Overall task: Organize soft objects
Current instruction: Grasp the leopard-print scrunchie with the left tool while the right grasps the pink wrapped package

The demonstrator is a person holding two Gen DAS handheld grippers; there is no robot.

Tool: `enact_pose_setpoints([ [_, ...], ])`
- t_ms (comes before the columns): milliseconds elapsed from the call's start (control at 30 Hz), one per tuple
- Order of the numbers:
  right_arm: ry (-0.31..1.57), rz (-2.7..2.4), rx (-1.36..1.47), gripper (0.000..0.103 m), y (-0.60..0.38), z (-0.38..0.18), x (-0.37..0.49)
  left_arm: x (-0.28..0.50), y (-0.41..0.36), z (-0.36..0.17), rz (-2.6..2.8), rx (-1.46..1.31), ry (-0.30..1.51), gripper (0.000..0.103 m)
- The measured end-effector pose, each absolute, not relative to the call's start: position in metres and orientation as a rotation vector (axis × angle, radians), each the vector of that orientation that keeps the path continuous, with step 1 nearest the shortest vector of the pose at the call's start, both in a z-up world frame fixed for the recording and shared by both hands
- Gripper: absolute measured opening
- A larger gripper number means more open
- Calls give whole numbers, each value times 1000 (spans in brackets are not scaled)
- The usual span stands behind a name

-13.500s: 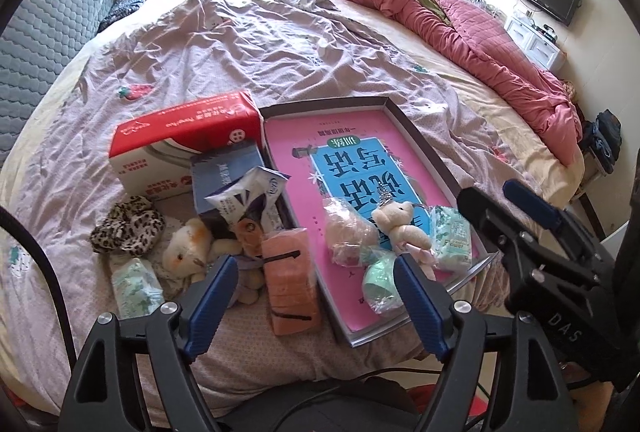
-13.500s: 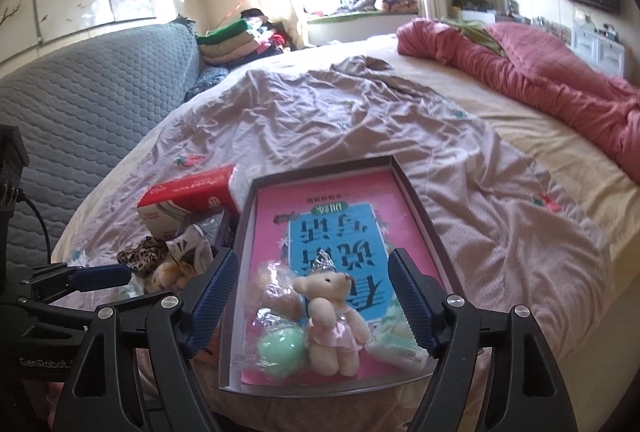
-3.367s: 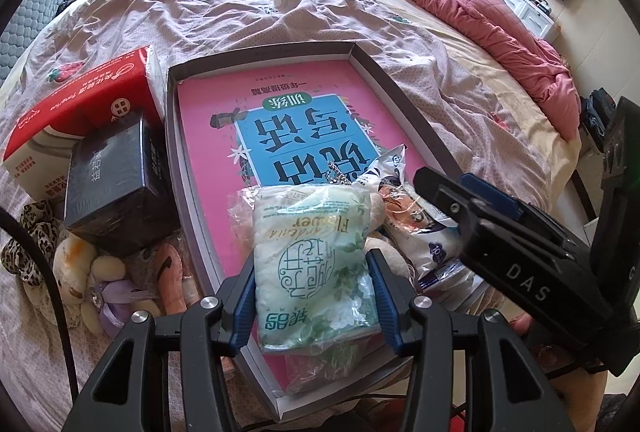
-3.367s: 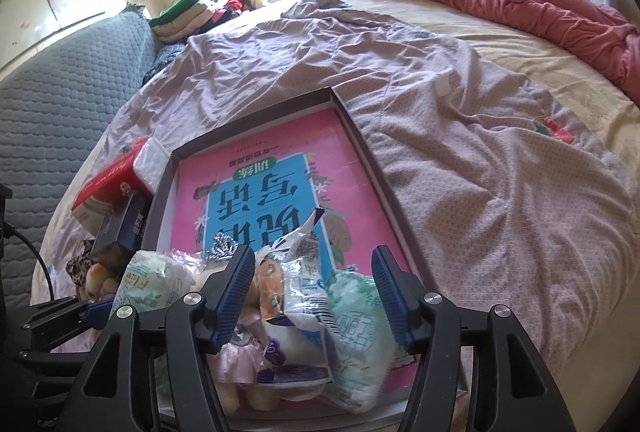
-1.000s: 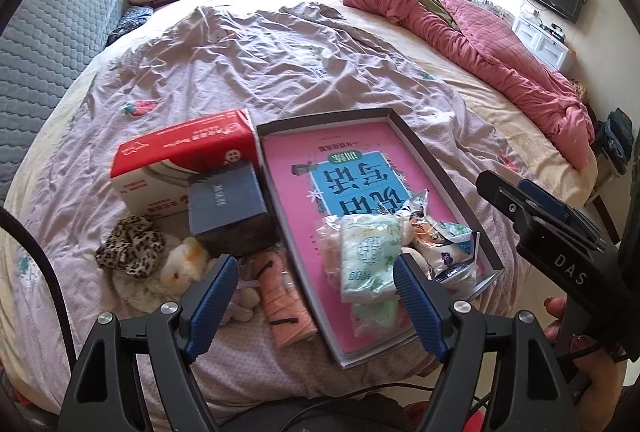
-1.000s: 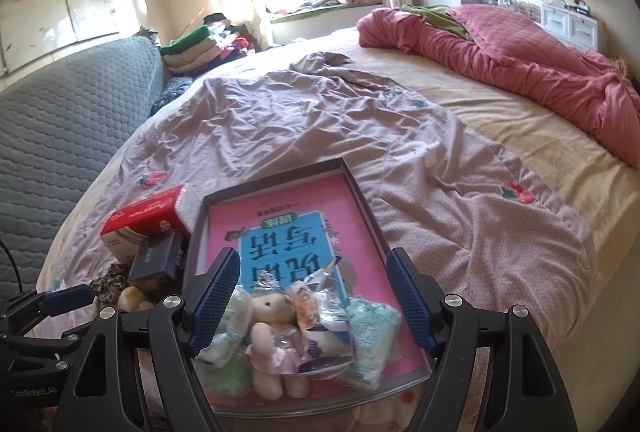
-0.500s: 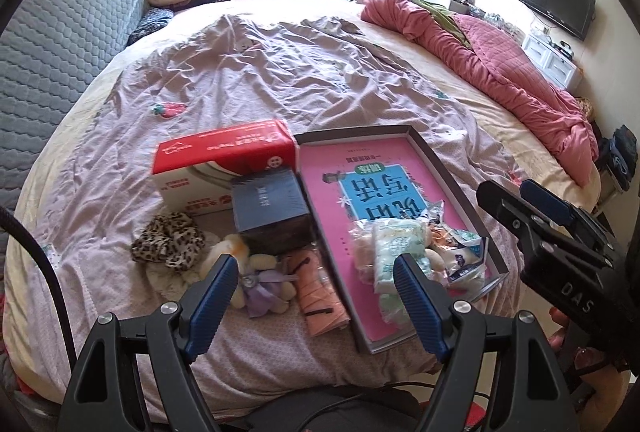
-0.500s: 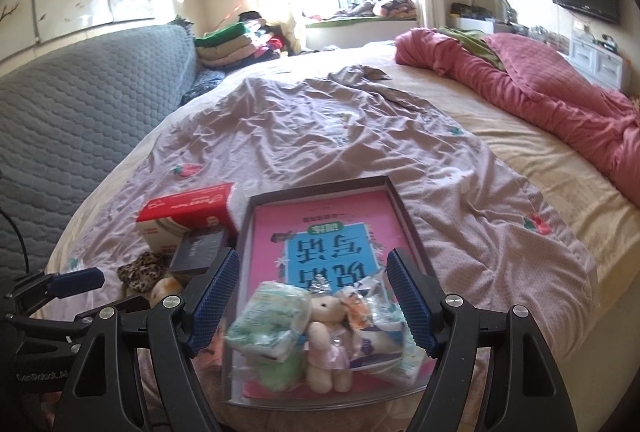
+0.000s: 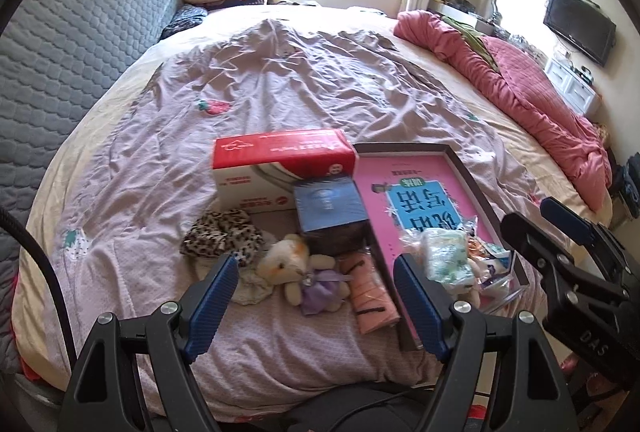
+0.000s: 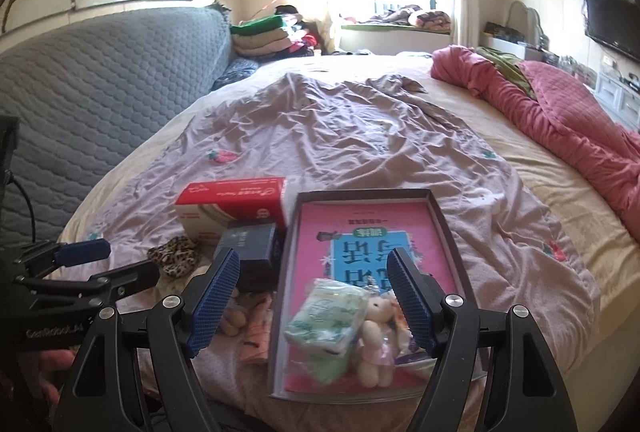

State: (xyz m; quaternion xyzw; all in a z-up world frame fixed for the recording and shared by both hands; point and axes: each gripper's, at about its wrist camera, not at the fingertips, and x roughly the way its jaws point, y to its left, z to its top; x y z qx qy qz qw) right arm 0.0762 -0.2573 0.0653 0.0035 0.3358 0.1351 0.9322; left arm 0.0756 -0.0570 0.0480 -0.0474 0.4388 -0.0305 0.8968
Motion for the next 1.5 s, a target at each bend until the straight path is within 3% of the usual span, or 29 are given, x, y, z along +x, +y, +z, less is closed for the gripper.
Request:
enact_pose_setpoints([
  [433,735,361,-110,77,-201,48,76,73,4,31,24,-147,908,79],
  [1200,989,352,-630,78,-113,-73,91,87,60,-50,64,-273,1027,79],
  [1500,1022,241,-815,60,-100,-101,105,97,59,-61,40,-292,1038,79],
])
